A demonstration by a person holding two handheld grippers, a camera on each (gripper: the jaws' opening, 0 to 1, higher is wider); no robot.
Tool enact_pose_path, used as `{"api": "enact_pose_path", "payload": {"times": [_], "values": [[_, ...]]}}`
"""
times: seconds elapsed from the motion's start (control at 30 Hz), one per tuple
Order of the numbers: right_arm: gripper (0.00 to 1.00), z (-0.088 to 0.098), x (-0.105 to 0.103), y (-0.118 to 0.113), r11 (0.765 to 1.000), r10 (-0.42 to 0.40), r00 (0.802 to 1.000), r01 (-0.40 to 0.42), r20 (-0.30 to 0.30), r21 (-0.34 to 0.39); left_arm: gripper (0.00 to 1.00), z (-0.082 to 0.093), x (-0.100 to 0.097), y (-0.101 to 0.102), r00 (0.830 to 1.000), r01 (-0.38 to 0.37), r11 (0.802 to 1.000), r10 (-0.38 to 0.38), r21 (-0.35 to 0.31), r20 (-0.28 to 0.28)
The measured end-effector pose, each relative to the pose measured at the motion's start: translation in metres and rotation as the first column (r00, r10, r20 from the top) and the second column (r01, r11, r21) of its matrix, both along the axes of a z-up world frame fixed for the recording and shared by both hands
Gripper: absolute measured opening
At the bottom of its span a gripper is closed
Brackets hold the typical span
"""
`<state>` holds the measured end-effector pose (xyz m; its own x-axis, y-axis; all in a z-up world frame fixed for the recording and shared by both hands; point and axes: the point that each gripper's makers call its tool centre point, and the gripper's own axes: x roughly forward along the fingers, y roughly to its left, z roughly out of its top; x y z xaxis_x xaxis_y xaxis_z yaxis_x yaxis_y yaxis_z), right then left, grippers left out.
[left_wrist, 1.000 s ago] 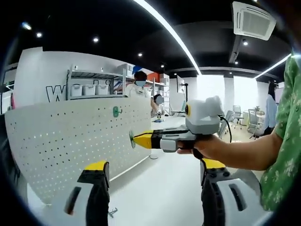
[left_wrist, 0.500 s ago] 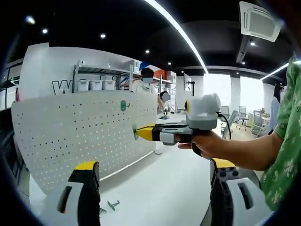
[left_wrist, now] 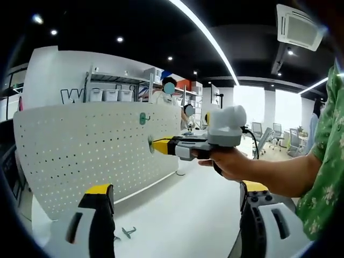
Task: Insert the hook assembly into the mounting plate slot until the hook locks in place.
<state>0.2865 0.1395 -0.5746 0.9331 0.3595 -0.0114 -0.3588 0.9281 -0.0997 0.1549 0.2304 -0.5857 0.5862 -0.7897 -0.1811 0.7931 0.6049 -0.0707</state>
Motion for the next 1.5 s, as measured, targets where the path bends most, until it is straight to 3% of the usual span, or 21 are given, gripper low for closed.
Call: {"api": "enact_pose_path", "payload": {"times": [0.2,0.7,1.5], "values": [[0.01,0.008,0.011,-0.005,0.999,-0.035,0.999,0.035,0.030,-0.010,0.99,-0.003,0.003,0.000,1.000,0.003,1.000,-0.003,0.002,-0.009],[0.01,0.038,0.050,-0.023,0.990,-0.134,0.986,0.130,0.096,0.046,0.97,-0.012,0.007,0.002,0.999,0.013,1.000,-0.012,0.013,-0.037],[0.01,0.066,0.089,-0.032,0.982,-0.178,0.976,0.167,0.130,0.090,0.94,-0.024,0.015,0.010,0.997,0.005,1.000,-0.004,0.009,-0.078]]}}
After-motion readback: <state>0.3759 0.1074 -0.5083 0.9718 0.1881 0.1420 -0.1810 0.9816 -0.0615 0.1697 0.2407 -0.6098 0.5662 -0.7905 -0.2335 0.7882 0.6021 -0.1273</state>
